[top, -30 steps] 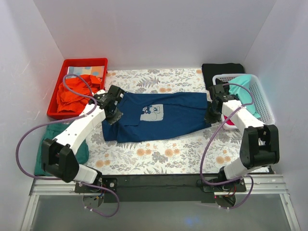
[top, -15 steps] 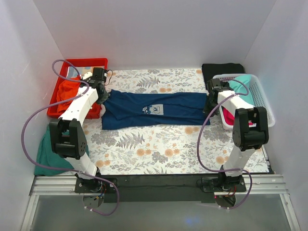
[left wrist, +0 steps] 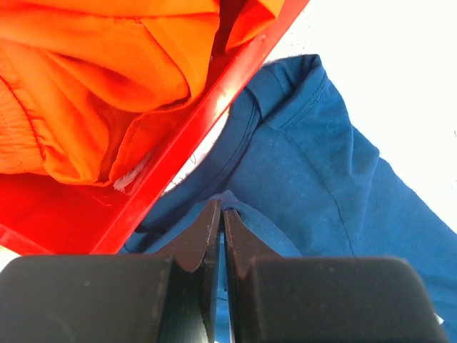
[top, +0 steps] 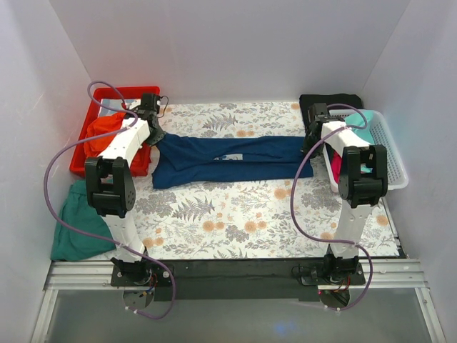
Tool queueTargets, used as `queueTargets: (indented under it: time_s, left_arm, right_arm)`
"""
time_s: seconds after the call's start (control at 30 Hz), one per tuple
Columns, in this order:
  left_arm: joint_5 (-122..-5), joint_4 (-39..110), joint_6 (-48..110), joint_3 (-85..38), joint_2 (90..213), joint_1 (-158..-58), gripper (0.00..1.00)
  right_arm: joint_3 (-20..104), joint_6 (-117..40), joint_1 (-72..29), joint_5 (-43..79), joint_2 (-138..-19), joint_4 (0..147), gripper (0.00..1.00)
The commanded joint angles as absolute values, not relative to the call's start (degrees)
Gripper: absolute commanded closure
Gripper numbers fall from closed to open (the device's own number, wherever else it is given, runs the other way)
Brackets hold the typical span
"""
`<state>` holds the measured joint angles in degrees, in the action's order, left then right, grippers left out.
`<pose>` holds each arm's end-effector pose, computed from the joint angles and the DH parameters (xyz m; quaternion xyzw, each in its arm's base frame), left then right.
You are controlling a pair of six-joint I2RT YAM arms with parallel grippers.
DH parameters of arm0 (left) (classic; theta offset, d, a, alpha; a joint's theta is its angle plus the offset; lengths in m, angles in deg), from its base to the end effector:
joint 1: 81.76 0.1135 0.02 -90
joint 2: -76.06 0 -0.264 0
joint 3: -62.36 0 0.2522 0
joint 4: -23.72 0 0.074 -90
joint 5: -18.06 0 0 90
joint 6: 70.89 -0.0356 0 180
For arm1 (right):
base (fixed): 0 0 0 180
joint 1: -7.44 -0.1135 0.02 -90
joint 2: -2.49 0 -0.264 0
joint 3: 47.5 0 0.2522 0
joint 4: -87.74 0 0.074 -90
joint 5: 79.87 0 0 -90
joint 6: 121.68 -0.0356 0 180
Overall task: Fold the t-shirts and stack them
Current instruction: Fold the other side of the tshirt into a rectangle
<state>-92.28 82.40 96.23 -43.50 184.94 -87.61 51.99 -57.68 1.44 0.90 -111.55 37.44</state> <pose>0.4073 -0.0293 0.2555 -0.5911 0.7506 -0.0311 0.2937 0.4163 0.0380 0.1924 0.1862 0.9550 -0.0157 0.2303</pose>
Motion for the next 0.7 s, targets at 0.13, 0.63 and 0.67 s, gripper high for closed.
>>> queueTargets:
  time_s: [0.13, 0.63, 0.67]
  left_arm:
    - [-91.02, 80.55, 94.35, -48.78, 188.47, -86.51, 1.00]
    - [-82.84, 71.32, 91.53, -46.71, 190.68, -86.68, 0.32]
    - [-82.75, 71.31, 91.70, -44.85, 189.19, -86.68, 0.32]
  right_arm:
    - [57.31, -57.70, 2.34, 1.51, -115.80, 38.03, 0.86]
    - [61.09, -53.13, -3.44, 1.25, -109.57, 40.41, 0.55]
    - [61.09, -52.08, -4.68, 1.08, -109.48, 40.40, 0.55]
